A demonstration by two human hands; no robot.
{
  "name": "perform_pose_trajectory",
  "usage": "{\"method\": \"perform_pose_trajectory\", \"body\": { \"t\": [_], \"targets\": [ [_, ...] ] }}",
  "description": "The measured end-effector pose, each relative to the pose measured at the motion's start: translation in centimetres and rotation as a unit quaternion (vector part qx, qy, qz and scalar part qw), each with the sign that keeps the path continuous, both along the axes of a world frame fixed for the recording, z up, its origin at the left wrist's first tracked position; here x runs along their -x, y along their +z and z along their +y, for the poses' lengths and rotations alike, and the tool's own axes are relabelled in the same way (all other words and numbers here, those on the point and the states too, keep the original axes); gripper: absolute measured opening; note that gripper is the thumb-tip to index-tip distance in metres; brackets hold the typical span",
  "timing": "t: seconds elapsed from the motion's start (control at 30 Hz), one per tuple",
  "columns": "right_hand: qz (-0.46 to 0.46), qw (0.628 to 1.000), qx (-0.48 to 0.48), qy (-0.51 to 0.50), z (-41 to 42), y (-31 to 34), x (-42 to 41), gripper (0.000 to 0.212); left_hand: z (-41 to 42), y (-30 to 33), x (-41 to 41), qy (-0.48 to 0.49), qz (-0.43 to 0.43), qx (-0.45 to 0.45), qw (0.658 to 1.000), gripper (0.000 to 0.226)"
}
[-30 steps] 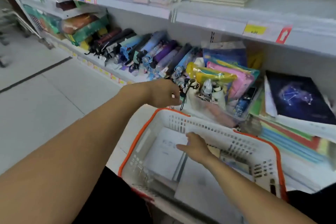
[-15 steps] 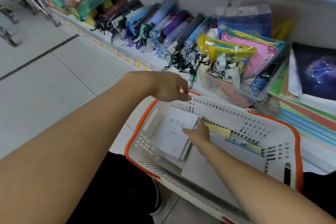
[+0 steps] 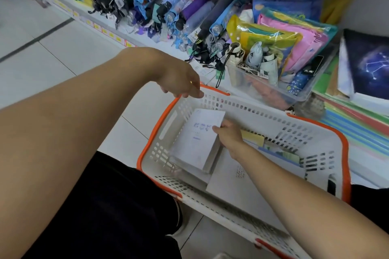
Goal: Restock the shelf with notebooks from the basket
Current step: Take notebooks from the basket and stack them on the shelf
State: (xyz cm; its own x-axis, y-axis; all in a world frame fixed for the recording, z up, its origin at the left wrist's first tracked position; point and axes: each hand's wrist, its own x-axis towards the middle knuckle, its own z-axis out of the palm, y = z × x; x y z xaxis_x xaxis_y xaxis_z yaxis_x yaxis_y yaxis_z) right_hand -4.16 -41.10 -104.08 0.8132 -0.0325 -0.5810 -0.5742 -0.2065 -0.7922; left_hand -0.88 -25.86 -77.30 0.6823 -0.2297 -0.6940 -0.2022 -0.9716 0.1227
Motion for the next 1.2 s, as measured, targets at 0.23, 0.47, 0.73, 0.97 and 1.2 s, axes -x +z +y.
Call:
{"method": "perform_pose_trajectory", "body": {
  "t": [0.23,0.47,0.73,0.97,1.2],
  "targets": [
    [-0.039,0.954,-0.292,-0.065,-1.8,8.4,-2.4,0.009,1.3,-0.2,-0.7,0.075,-0.023,-0.002,0.997,0.064],
    [-0.126,0.837,-0.525,-0.093,-2.9,14.1,-4.5,0.020,2.6,0.8,-0.6,0.304,0.078,0.288,0.905,0.062],
    [-0.046,0.996,0.024,-0.068,0.1,5.4,-1.2,0.035,1.8,1.8,-1.4,0.332,-0.083,0.204,0.917,0.029],
    [0.030,0.987,0.159,-0.007,1.0,-1.3,2.8,0.070,2.9,1.5,-1.6,0.333,-0.092,0.153,0.926,0.039],
    [-0.017,0.993,0.069,-0.094,1.4,-0.5,2.7,0.017,3.2,1.2,-1.5,0.320,-0.123,0.127,0.931,0.040]
  ]
}}
